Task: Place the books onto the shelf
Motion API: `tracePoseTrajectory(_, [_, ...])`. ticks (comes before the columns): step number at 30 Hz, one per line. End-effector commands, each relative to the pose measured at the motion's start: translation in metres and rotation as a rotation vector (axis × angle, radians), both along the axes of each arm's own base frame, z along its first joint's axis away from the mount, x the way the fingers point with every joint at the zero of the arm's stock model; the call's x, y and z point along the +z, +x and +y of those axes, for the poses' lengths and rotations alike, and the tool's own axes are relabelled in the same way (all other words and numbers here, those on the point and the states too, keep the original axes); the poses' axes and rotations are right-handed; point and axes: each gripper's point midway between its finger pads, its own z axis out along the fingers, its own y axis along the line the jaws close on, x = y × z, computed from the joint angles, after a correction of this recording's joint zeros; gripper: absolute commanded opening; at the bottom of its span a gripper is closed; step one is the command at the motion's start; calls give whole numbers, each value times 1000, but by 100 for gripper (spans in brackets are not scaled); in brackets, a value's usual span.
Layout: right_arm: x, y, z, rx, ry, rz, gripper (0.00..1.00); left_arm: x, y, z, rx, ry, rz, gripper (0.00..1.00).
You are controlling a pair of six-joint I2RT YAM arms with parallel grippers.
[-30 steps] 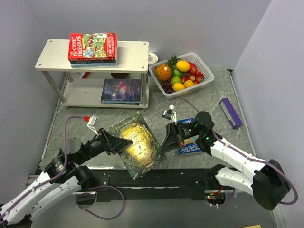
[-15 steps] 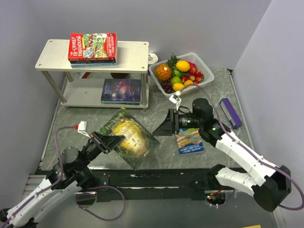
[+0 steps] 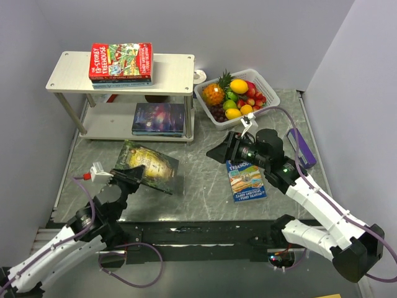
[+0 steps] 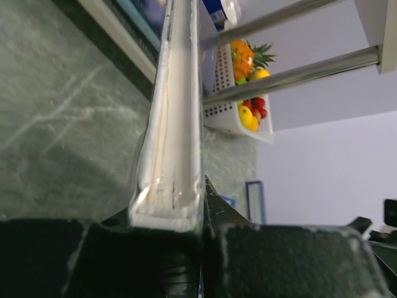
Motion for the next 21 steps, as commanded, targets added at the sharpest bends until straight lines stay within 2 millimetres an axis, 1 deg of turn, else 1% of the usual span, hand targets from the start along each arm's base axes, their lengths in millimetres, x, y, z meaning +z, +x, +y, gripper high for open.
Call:
tracePoseTrajectory(1, [21,17,-4,-56,21,-81,67,95,15,14,113,-52,-207,1])
tracePoseTrajectory(2, [21,17,-3,-54,20,-82,67,96,19,13,118,-30,-206,1])
tracePoseTrajectory(3, [20,18,-3,-52,17,-80,67,107,20,15,127,-24,-238,1])
tracePoseTrajectory(5, [19,16,-2,-40,17,-77,67,110,30,16,136,-2,-244,1])
tracePoseTrajectory(6, [19,16,-2,-37,18,-76,67,120,33,15,125,-12,-274,1])
tracePoseTrajectory(7, [17,16,-2,-34,18,-73,67,121,41,17,109,-3,-279,1])
tracePoseTrajectory(8, [16,15,-1,-32,20,-68,67,112,52,12,83,13,-245,1])
tracePoseTrajectory(9, [15,16,-2,-32,19,-65,67,115,60,13,65,-20,-250,1])
tracePoseTrajectory(10, [16,15,-2,-31,21,-67,67,114,73,33,117,-23,-258,1])
tracePoseTrajectory(11, [18,14,-3,-30,22,-76,67,109,76,18,2,-40,-256,1])
tracePoseTrajectory(12, [19,14,-4,-33,20,-81,66,100,81,21,-6,-77,-247,1])
tracePoseTrajectory(13, [18,14,-5,-39,18,-84,67,115,87,35,21,-96,-322,1])
tracePoseTrajectory(14, [21,14,-7,-44,23,-100,67,109,90,27,-48,-108,-311,1])
tracePoseTrajectory(15, [23,13,-8,-48,23,-111,66,110,92,25,-77,-136,-322,1])
tracePoseTrajectory(16, [21,13,-9,-49,23,-113,67,112,96,32,-76,-144,-337,1])
tracePoseTrajectory(17, [23,13,-10,-52,29,-121,67,124,99,30,-103,-161,-406,1])
tracePoseTrajectory(18, [24,13,-9,-50,32,-130,66,122,95,23,-161,-200,-421,1])
tracePoseTrajectory(19, [23,13,-9,-49,33,-131,66,127,94,20,-186,-218,-454,1])
tracePoseTrajectory(20, [23,13,-9,-50,37,-133,66,133,98,24,-188,-222,-503,1])
tracePoseTrajectory(21, [22,14,-10,-51,36,-132,66,134,98,20,-221,-237,-507,1])
